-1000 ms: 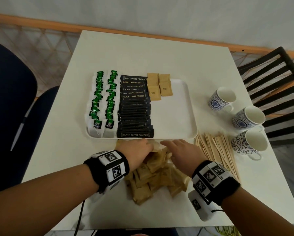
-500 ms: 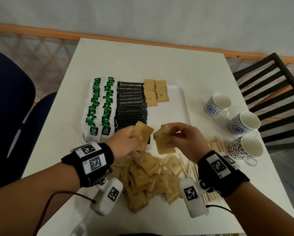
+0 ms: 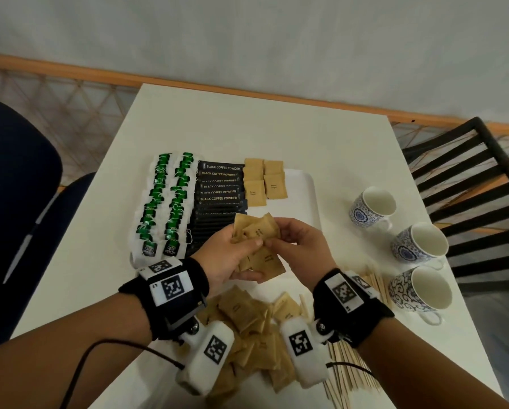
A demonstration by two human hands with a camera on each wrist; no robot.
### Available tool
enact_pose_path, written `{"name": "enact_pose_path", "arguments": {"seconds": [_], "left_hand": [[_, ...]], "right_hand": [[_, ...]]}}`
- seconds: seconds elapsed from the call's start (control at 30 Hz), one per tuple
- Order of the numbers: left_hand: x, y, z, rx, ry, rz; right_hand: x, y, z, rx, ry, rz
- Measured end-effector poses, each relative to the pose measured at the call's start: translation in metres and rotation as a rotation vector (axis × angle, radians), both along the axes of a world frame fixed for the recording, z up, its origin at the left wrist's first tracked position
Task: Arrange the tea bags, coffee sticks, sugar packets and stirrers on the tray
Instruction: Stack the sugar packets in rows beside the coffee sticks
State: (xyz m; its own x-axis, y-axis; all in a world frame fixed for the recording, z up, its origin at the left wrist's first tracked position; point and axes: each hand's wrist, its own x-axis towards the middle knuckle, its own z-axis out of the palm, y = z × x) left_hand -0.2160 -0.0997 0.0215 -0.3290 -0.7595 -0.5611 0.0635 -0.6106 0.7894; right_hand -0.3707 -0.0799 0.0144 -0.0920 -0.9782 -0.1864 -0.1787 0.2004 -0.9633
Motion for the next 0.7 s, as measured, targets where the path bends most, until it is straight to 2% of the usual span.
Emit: {"name": "enact_pose_path", "arguments": {"seconds": [0.1,0.2,0.27,0.47,0.57,0.7], "left_hand": [[-0.005,-0.006,-0.001,0.005,-0.008,0.052],[-0.007,-0.014,0.000,0.017,0.026,0.099],[-0.007,-0.020,0.001,0.024,0.032,0.101],[-0.007,-0.027,0.000,0.000,-0.045,0.009],[-0.007,-0.027,-0.003,0.030,-0.063,-0.051],[-0.001,-0.036,-0.006,0.081,-0.060,-0.014]], "right_hand": [[-0.003,-0.005,-0.002,0.040,0.050,-0.028],[-0.009,-0.007,-0.003,0.220,0.080,0.069],[-0.013,-0.008,-0.002,0.280,0.023,0.097],[-0.031,-0.022,-0.003,0.235,-0.167,-0.125],[-0.030,-0.031,-0.003,0.220,-0.254,-0.156],[-0.040,-0.056,-0.013,0.164,-0.178,-0.185]]}}
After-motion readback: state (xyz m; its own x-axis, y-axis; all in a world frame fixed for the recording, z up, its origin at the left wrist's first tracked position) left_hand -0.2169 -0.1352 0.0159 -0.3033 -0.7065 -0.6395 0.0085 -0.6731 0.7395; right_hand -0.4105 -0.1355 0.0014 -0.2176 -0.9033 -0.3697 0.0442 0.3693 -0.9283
